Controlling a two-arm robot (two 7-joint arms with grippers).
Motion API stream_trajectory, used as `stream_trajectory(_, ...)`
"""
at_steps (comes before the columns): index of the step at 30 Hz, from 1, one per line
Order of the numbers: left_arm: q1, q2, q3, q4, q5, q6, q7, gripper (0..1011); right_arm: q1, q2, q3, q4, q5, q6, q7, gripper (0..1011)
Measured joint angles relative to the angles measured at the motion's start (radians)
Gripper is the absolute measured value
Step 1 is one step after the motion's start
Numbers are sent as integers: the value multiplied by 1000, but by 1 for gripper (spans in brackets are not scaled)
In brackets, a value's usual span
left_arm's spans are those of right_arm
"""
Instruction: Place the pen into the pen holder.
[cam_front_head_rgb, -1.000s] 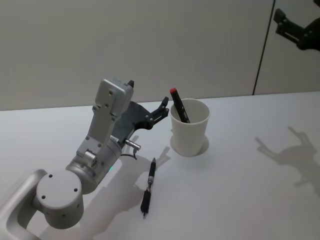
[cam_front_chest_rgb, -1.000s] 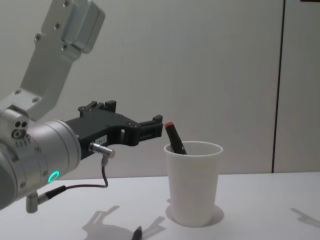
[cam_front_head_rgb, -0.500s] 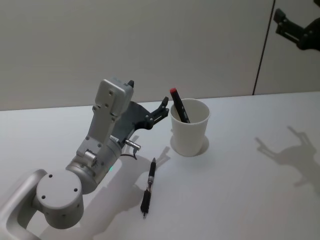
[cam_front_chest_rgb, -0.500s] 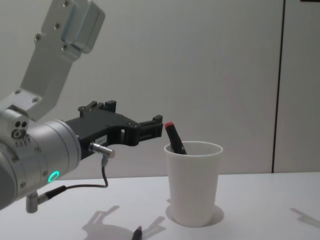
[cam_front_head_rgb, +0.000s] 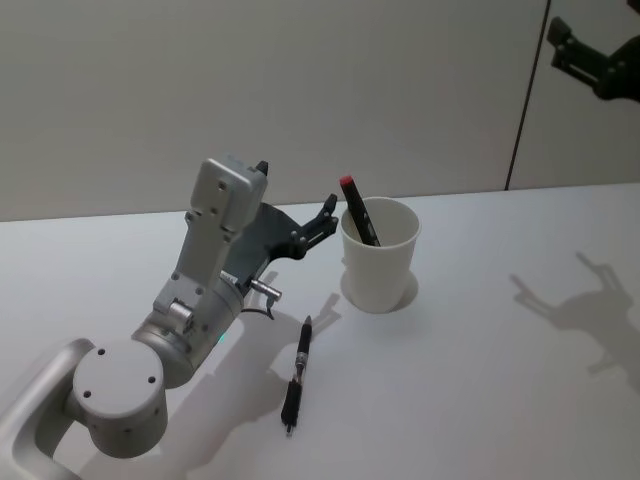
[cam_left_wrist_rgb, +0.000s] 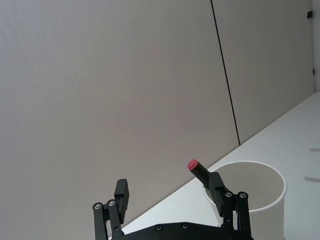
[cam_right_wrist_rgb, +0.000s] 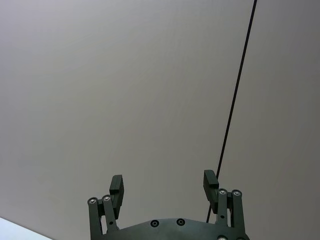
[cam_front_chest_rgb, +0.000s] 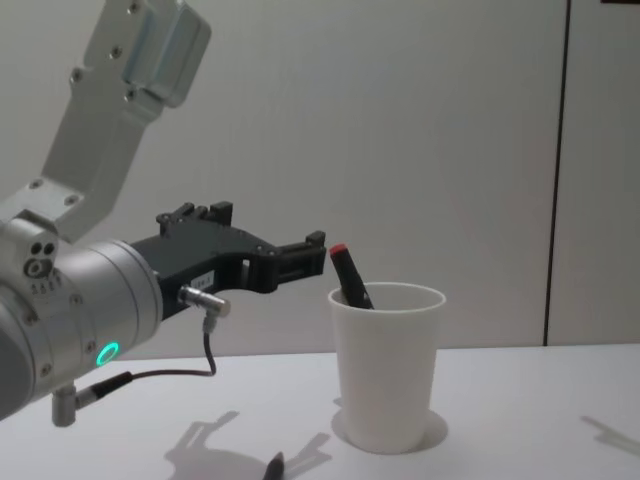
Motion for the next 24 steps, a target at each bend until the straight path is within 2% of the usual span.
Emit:
stream_trajectory(13,15,-13,8,-20,-12,54,26,1001,0,0,0,0,0,0,0,1002)
stream_trajectory(20,44,-8,15,-57,-44,108,49,1001,0,0,0,0,0,0,0,1001)
stream_trajectory(24,76,6,19,-97,-68,143,69,1001,0,0,0,0,0,0,0,1001)
